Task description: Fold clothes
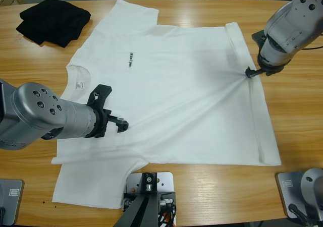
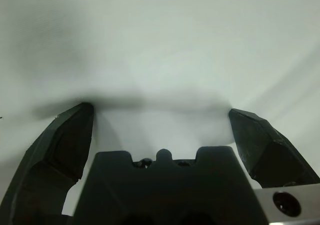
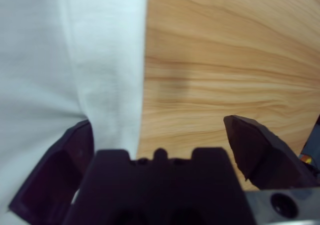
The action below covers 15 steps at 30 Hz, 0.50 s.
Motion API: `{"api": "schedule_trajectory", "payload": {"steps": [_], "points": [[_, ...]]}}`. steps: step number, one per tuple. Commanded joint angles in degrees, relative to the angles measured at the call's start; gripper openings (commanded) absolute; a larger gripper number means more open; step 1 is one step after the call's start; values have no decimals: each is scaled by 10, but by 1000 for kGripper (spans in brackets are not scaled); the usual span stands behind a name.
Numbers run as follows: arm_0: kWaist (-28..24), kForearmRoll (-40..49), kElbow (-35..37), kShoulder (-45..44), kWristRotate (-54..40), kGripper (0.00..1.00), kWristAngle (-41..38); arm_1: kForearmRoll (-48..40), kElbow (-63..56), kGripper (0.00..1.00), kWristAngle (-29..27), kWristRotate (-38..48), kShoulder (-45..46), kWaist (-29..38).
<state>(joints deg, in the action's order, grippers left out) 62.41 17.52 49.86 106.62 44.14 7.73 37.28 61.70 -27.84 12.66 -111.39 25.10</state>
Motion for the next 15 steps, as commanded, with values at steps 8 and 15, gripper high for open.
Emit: {"api": "schedule_trajectory", "payload": {"steps": [8, 15], "points": [[4, 10, -49, 68, 2, 991, -27, 19, -16, 1000, -82, -4, 14, -135], [4, 10, -51, 63, 5, 991, -28, 41, -12, 1000, -90, -4, 69, -151]]}}
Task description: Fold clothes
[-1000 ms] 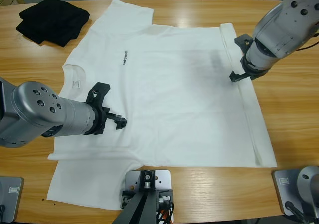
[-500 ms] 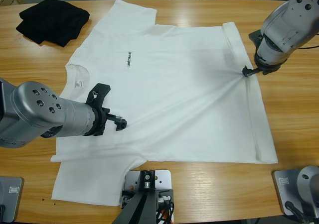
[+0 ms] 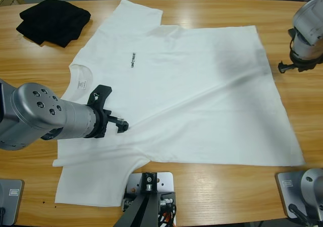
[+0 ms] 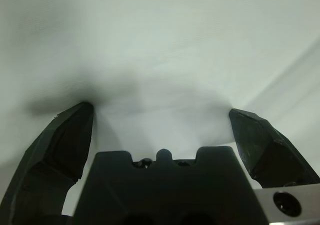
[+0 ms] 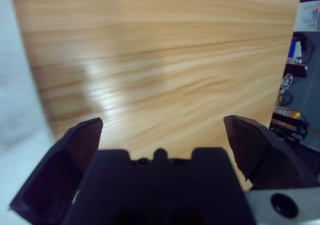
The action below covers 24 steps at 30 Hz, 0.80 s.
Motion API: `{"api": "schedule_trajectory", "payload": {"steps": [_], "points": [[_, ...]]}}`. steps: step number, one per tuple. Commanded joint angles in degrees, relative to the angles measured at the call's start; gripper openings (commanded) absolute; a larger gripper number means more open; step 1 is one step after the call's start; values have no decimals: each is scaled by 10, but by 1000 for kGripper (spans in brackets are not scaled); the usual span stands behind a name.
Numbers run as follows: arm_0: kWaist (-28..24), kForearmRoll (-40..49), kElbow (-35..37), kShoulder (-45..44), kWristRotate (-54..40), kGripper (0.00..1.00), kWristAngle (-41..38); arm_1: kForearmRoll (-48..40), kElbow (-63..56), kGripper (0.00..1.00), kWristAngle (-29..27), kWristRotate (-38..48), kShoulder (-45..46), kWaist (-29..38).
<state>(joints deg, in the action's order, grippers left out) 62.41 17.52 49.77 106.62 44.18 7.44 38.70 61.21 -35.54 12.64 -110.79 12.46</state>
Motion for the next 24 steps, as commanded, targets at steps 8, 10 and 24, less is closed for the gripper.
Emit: {"api": "schedule_trajectory", "payload": {"steps": [8, 10, 24], "points": [[-15, 20, -48, -80, 15, 991, 18, 190, 42, 1000, 313, 78, 289, 118], [-31, 36, -49, -131, 19, 991, 20, 155, -5, 1000, 321, 115, 318, 167], [124, 218, -121, -440, 361, 862, -76, 116, -80, 1000, 280, 156, 320, 235]]}}
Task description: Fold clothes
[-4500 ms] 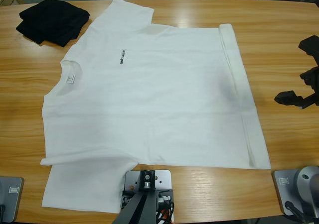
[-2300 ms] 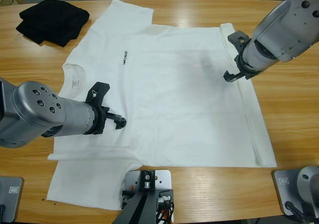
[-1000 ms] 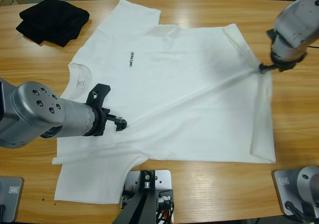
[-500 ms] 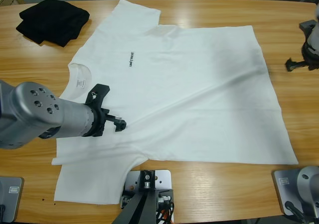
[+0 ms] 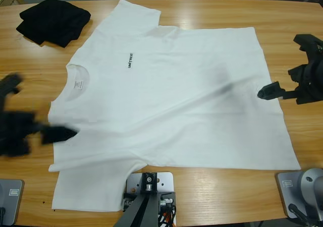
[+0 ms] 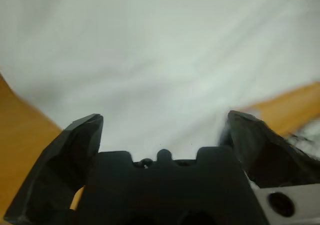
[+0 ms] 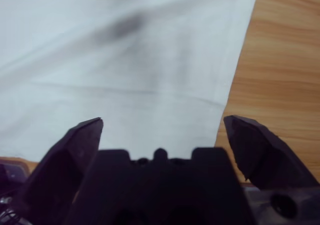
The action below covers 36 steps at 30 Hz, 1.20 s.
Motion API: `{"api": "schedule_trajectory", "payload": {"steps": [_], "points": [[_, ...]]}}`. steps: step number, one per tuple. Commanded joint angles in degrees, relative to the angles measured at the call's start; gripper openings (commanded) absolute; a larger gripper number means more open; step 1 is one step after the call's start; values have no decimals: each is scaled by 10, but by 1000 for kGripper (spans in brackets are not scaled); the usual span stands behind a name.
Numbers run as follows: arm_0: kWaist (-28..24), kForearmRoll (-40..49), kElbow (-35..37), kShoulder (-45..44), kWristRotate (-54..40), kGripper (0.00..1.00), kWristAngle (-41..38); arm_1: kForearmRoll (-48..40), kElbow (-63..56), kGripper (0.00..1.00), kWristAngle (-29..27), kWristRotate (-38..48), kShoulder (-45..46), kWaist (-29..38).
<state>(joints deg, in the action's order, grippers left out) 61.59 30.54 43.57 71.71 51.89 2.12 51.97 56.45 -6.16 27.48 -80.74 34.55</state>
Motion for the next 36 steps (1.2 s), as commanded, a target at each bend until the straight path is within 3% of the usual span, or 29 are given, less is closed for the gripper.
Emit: {"api": "schedule_trajectory", "payload": {"steps": [1, 3, 5, 8, 10, 12, 14, 17, 21, 26, 29, 36], "points": [[150, 90, -59, -90, 365, 862, -24, -17, -32, 1000, -14, 8, 19, 18], [189, 85, -47, -74, 452, 856, -14, -17, -32, 1000, -14, 8, 20, 19], [225, 54, -33, -34, 459, 843, 9, -17, -35, 1000, -15, 8, 23, 19], [268, 28, -12, 12, 265, 897, 10, -23, -46, 1000, -16, 8, 24, 20], [284, 28, -19, -16, 153, 895, 12, -27, -50, 1000, -16, 8, 24, 23], [285, 36, -25, -39, -37, 994, 19, -31, -50, 1000, -16, 8, 23, 28], [284, 61, -14, -31, -200, 1000, 21, -33, -50, 1000, -16, 8, 19, 32], [286, 60, 25, 43, -268, 1000, 19, -34, -51, 1000, -17, 8, 17, 38], [317, 153, 139, 157, -384, 1000, 79, -33, -53, 1000, -19, 17, 16, 51], [343, 151, 127, 196, -383, 991, 156, -31, -57, 1000, -31, 39, 13, 74], [403, 150, 116, 233, -358, 989, 216, -32, -58, 1000, -31, 43, 12, 76], [473, 141, 127, 294, -214, 913, 241, -31, -58, 1000, -31, 44, 5, 78]]}}
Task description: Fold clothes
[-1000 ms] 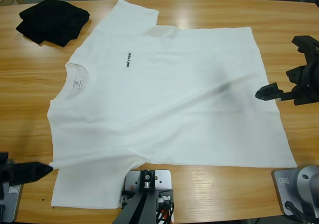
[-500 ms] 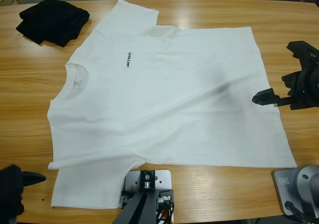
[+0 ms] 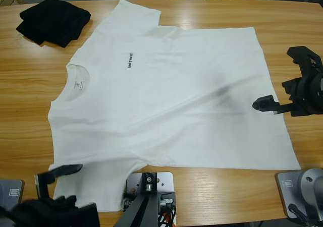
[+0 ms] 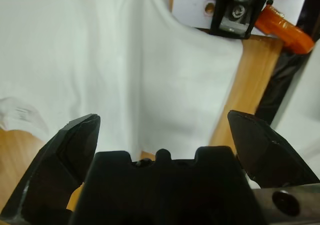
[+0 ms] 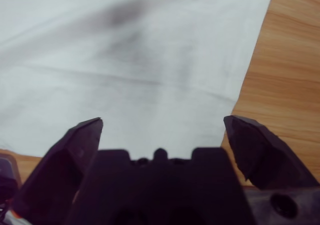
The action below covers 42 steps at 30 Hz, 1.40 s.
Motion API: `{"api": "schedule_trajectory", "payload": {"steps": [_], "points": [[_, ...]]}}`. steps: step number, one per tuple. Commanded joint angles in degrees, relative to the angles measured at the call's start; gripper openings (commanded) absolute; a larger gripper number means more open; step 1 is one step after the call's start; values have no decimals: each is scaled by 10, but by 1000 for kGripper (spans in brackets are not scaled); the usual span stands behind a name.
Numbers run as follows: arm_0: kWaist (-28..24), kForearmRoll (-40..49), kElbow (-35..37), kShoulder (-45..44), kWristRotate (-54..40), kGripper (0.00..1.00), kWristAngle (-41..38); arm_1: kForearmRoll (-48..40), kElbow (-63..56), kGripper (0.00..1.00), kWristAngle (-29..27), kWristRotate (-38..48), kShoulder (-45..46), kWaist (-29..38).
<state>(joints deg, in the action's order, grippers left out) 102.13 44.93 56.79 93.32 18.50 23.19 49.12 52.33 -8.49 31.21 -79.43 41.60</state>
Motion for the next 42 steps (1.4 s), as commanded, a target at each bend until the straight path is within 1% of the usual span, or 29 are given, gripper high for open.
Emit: {"api": "schedule_trajectory", "payload": {"steps": [1, 3, 7, 13, 17, 23, 32, 35, 40, 41, 42], "points": [[72, -3, -7, 78, 135, 913, 35, -3, -17, 1000, -7, 7, -10, 8], [74, -3, -14, 78, 164, 899, 43, -3, -17, 1000, -7, 7, -13, 8], [88, -22, -22, 100, 191, 830, 42, -3, -17, 1000, -7, 7, -16, 10], [94, -57, -19, 142, 197, 831, 42, -3, -16, 1000, -7, 7, -23, 13], [94, -65, -21, 161, 198, 835, 42, -4, -16, 1000, -7, 7, -28, 13], [94, -73, -27, 193, 223, 832, 43, -6, -16, 1000, -7, 6, -34, 14], [94, -68, -26, 200, 235, 830, 48, -9, -16, 1000, -6, 3, -39, 15], [86, -57, -26, 210, 246, 830, 48, -9, -16, 1000, -5, 3, -39, 15], [58, -53, -31, 216, 262, 830, 54, -9, -16, 1000, -4, 3, -41, 17], [52, -54, -32, 217, 262, 820, 55, -9, -16, 1000, -3, 3, -42, 18], [49, -56, -32, 219, 261, 789, 56, -9, -16, 1000, -3, 3, -43, 18]]}}
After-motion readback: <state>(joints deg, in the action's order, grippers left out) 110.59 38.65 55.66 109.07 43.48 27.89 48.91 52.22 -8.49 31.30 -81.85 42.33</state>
